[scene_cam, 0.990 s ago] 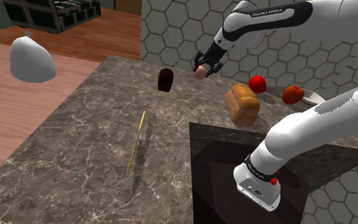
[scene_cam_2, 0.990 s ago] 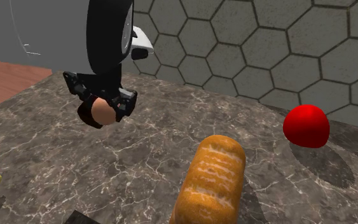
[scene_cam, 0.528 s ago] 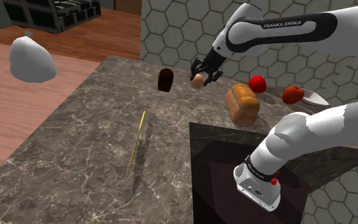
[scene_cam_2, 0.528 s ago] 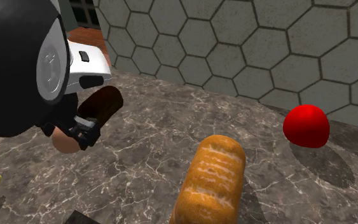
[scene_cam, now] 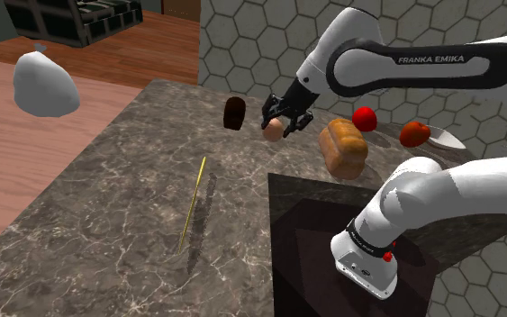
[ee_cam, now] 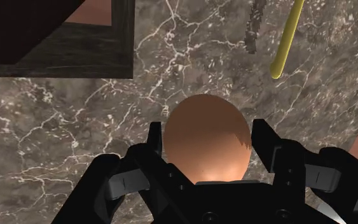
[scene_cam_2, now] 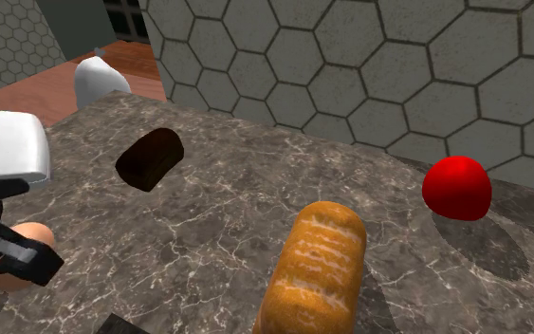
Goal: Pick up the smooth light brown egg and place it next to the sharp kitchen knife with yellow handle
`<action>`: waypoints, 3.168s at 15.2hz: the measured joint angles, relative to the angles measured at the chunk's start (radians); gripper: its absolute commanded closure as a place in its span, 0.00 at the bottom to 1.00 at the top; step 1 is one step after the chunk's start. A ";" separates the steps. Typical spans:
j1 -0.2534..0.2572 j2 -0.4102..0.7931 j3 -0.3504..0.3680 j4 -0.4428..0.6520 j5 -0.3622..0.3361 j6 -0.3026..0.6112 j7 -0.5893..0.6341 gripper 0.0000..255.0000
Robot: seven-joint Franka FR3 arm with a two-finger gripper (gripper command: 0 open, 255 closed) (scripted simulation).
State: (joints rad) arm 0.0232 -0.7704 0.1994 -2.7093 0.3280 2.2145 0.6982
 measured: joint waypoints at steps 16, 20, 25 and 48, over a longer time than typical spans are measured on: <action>0.190 -0.084 0.392 0.039 0.170 -0.030 0.440 1.00; 0.201 -0.050 0.499 0.109 0.193 -0.032 0.552 1.00; 0.185 0.006 0.638 0.204 0.206 -0.024 0.682 1.00; 0.115 0.180 0.899 0.063 0.291 0.321 0.722 1.00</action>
State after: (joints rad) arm 0.1382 -0.5907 1.0981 -2.6466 0.6186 2.5351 1.4199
